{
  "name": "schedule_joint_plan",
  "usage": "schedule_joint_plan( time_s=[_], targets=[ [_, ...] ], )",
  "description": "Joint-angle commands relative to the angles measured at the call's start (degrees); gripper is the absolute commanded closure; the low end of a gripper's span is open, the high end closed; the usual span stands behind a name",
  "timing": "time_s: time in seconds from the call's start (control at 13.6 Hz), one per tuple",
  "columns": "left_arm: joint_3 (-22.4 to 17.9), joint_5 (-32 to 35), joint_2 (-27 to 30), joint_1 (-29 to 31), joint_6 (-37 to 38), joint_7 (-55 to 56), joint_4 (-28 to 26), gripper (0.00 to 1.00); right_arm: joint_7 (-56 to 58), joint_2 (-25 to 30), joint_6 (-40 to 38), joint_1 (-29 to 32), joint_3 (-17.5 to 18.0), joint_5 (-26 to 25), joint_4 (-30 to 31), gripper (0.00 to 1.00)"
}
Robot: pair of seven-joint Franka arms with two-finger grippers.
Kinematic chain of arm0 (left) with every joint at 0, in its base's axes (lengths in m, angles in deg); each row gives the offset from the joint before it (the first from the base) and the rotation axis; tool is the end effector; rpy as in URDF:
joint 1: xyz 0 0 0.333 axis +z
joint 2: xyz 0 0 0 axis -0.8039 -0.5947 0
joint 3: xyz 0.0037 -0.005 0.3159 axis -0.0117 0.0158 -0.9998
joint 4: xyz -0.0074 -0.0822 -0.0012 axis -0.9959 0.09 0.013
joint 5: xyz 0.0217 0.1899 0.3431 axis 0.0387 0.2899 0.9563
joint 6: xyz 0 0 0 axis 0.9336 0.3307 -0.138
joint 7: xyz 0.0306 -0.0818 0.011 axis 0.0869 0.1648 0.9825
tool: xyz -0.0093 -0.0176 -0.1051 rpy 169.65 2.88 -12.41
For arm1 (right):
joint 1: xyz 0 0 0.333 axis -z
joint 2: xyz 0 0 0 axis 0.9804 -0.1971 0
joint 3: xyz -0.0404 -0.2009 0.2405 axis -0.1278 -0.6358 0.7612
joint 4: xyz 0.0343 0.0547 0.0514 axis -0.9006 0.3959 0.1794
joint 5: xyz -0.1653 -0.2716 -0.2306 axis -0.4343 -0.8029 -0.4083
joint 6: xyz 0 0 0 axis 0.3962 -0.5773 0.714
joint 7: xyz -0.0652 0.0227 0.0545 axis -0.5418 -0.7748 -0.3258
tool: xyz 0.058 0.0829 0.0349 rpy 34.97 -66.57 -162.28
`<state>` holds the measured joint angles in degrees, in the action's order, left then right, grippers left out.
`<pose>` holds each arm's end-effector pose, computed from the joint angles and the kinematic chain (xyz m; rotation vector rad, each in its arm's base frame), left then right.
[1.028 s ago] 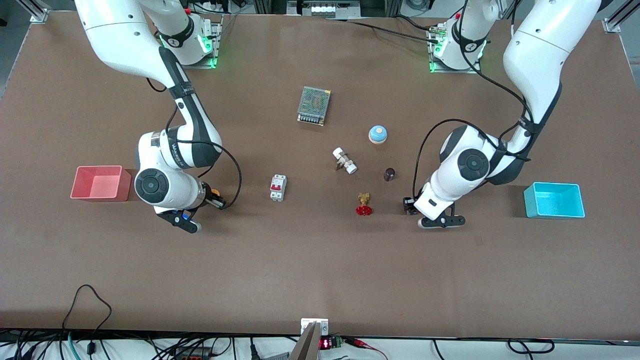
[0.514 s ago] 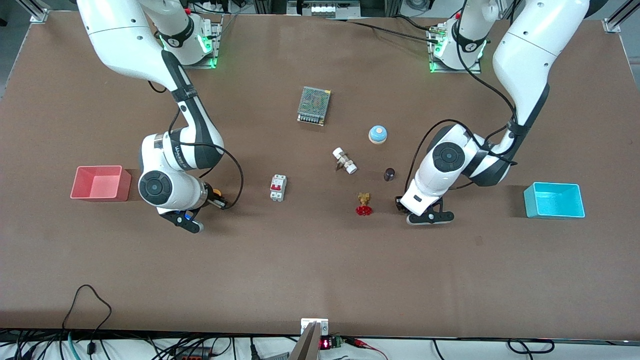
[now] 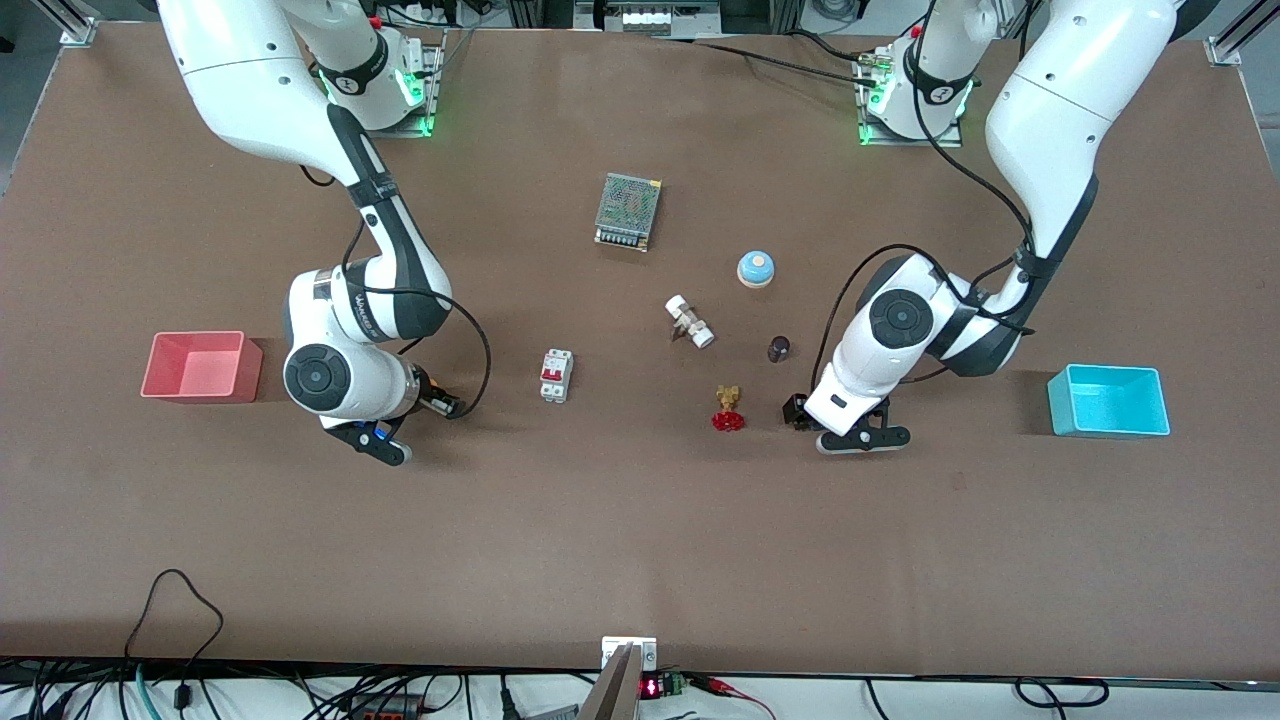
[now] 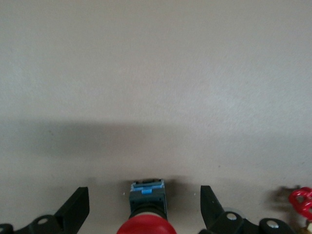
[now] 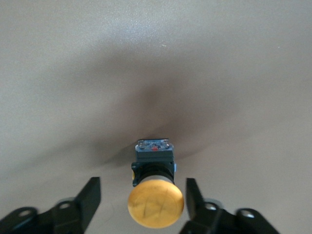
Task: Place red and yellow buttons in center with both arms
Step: 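Carry the yellow button toward the table middle while the left gripper carries the red button, then open both grippers to set the buttons down and raise them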
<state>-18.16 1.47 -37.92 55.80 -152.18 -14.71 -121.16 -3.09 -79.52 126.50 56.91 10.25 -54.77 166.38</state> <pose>0.6225 -0.2229 0.2011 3.1051 0.1663 0.1930 0.6445 0.1996 0.2202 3.0018 -0.6900 -0.3088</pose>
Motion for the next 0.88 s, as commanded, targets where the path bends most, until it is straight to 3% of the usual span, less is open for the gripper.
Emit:
schedule_joint_plan(
  time_s=[0.0, 0.29, 0.59, 0.81],
  targets=[
    [0.1, 1.7, 4.4, 0.3, 2.0, 0.5, 0.1, 0.00, -0.5, -0.2, -0.2, 0.0, 0.1, 1.1, -1.3, 0.00],
    [1.5, 1.7, 11.5, 0.5, 12.6, -0.1, 0.3, 0.00, 0.6, 2.6, -2.2, 0.4, 0.0, 1.0, -3.7, 0.00],
    [2.2, 0.7, 17.9, 1.5, 23.0, -9.4, 1.8, 0.00, 3.7, 11.6, -10.3, 1.4, -0.4, 1.0, -3.9, 0.00],
    [2.3, 0.2, 19.3, 1.9, 36.9, -18.6, 10.3, 0.00, 10.6, 16.1, -15.6, 3.3, -0.5, 0.9, -6.1, 0.00]
  ],
)
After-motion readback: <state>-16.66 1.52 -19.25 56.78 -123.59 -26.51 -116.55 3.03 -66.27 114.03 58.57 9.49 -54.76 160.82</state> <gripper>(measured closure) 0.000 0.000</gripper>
